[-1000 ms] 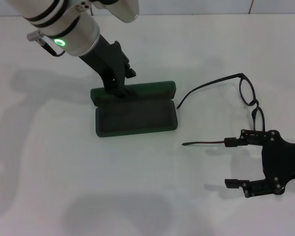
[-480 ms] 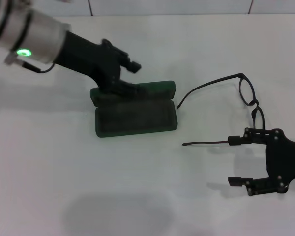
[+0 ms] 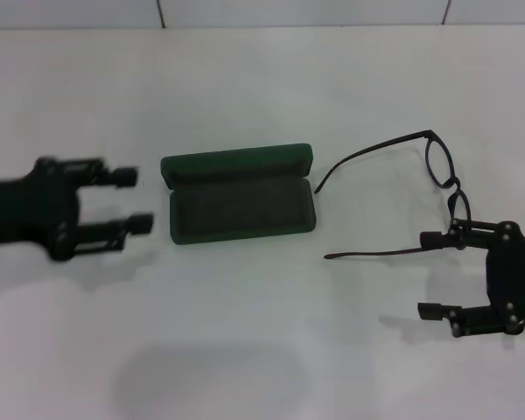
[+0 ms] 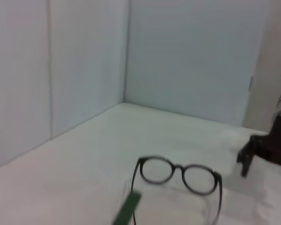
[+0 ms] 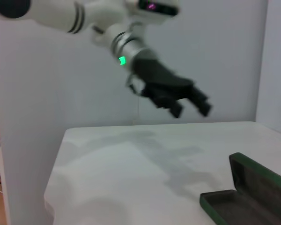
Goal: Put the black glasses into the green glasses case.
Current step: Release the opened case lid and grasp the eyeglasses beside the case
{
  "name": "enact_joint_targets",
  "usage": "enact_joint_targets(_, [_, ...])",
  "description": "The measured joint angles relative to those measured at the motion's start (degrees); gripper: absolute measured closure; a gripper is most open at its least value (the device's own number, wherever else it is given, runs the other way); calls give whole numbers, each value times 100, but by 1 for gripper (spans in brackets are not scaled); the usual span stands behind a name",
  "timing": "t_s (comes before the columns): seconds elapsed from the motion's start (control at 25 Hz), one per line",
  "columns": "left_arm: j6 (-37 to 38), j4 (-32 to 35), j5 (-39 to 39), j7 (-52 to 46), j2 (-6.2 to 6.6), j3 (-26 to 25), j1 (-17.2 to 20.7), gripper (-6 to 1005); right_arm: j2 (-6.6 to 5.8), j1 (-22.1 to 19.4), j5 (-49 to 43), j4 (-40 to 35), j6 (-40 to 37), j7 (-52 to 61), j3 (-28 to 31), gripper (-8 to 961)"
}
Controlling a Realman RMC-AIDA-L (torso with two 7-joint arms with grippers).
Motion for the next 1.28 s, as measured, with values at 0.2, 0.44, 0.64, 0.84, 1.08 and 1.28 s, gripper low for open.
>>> enact_joint_targets(0.2, [101, -283, -2, 538, -34, -312, 601, 302, -67, -27, 7, -14, 4, 159, 116, 143])
enact_joint_targets(0.44, [203, -395, 151, 775, -113, -362, 956, 195, -100, -82, -1, -79, 2, 256, 342, 142])
enact_joint_targets(0.64, [190, -514, 393, 1012, -132, -379, 1042, 127, -80, -81, 11, -436, 70, 916, 362, 143])
enact_joint_targets(0.84, [202, -529, 672, 1242, -171, -376, 1028, 128, -75, -80, -58, -1004, 201, 1877, 365, 144])
enact_joint_targets(1.08, [321, -512, 767, 1259, -177, -374, 1000, 129, -224, 147, -505, -1634, 602, 3914, 378, 145])
enact_joint_targets(1.28, [442, -486, 748, 1260, -141, -381, 938, 129, -529, 899, -1862, -1853, 602, 6036, 339, 147])
